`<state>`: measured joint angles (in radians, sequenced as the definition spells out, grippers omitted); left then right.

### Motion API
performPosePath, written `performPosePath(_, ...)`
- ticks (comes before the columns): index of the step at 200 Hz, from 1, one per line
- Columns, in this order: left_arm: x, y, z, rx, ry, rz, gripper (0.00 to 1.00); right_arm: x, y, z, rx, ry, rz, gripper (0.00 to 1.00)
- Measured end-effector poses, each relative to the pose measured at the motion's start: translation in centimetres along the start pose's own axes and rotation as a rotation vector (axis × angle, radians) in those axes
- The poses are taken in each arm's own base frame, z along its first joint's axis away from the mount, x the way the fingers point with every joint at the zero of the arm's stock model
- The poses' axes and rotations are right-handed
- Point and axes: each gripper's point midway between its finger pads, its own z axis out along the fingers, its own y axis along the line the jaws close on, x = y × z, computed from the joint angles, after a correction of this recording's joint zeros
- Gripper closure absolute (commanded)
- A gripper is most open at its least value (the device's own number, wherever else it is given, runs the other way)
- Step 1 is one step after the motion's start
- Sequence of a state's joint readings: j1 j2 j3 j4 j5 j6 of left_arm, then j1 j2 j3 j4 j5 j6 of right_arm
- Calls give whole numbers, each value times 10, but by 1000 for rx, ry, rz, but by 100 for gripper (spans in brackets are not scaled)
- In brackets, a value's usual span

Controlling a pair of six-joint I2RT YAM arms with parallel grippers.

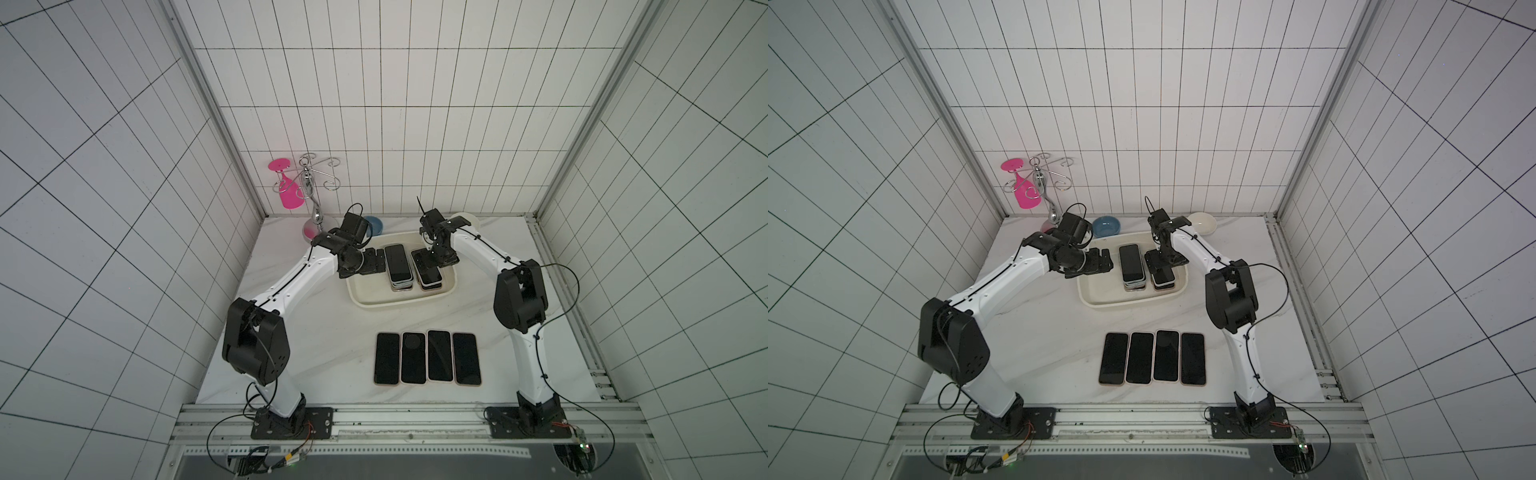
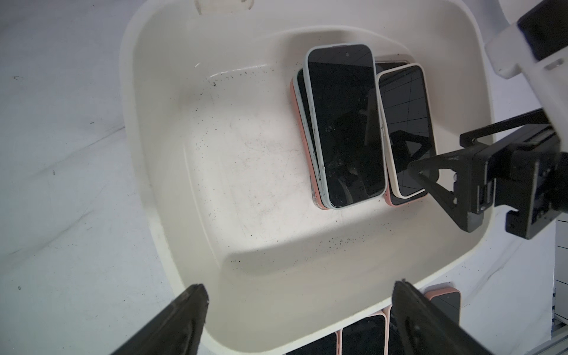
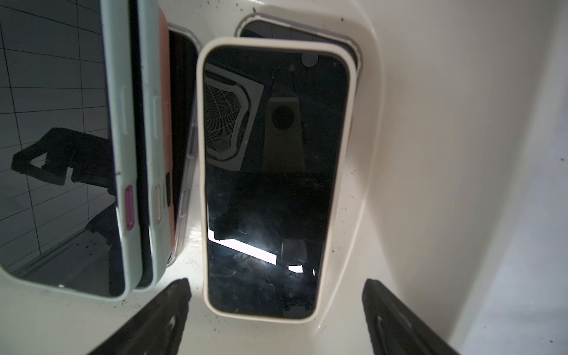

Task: Take the phone out of the storage box
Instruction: Pick up the phone from the storage box.

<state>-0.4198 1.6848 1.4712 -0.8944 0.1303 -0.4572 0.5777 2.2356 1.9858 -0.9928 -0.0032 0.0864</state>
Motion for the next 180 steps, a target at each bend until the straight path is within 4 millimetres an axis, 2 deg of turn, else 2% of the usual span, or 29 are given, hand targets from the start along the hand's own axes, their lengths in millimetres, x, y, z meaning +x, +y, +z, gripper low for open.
performPosePath(58,4,5,4,-8,13,-6,2,2,3,12,-14,23,-7,8)
performPosePath(124,7,4,8,3,23,-7,2,5,7,35,-14,67,-16,7)
performPosePath(140,7,5,9,3,25,-8,2,4,6,37,-9,69,-17,11)
performPosePath(165,7,6,9,2,25,-11,2,5,5,37,-1,74,-12,22)
performPosePath(180,7,6,9,1,25,-12,2,6,5,37,0,76,-11,25)
